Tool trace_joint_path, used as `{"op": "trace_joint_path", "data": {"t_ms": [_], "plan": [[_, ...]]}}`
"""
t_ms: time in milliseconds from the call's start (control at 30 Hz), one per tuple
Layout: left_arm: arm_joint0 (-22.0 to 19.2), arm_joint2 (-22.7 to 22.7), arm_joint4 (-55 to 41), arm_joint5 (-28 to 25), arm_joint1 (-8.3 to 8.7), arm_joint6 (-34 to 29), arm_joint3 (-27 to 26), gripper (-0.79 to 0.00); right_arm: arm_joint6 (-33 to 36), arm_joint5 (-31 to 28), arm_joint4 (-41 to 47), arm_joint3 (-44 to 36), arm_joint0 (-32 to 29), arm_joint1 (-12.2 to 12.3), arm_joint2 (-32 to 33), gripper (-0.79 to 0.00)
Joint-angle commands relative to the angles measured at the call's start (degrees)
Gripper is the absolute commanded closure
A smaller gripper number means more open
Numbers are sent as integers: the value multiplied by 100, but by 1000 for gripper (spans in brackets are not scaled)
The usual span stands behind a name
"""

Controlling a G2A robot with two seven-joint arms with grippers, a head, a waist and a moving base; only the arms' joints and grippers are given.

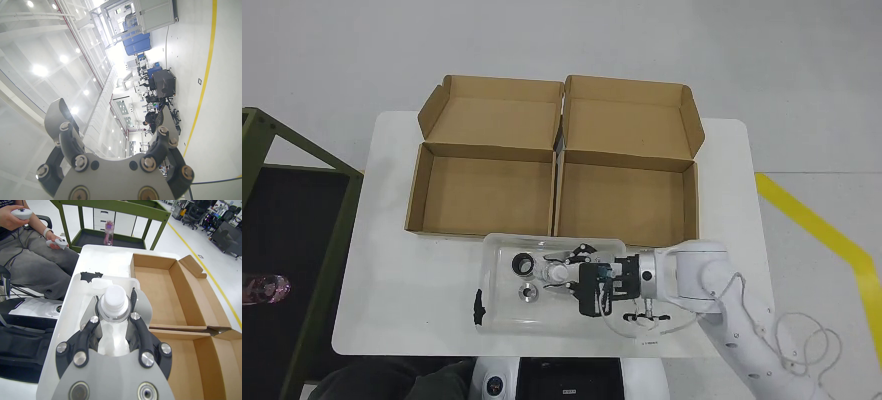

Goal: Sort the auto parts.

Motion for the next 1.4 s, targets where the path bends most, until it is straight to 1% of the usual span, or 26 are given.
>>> {"op": "trace_joint_path", "data": {"t_ms": [0, 133, 267, 500, 667, 800, 933, 1100, 1367], "plan": [[0, 0, 0, 0, 0, 0, 0, -785, -232, -5, -12, -39, -37, 17, 103, 0], [0, 0, 0, 0, 0, 0, 0, -785, -596, 4, -28, -82, -75, 48, 306, 0], [0, 0, 0, 0, 0, 0, 0, -785, -785, 29, -106, -39, -12, 76, 504, 0], [0, 0, 0, 0, 0, 0, 0, -785, -1023, 179, 44, 629, 281, 128, 1053, 0], [0, 0, 0, 0, 0, 0, 0, -785, -981, 419, 276, 1185, 468, 128, 1149, 0], [0, 0, 0, 0, 0, 0, 0, -785, -851, 591, 492, 1534, 628, 114, 1106, 0], [0, 0, 0, 0, 0, 0, 0, -785, -534, 712, 574, 1673, 801, 98, 966, 0], [0, 0, 0, 0, 0, 0, 0, -785, -157, 896, 749, 1983, 1123, 39, 644, 0], [0, 0, 0, 0, 0, 0, 0, -785, 73, 1263, 743, 2582, 1659, -94, 96, 0]]}}
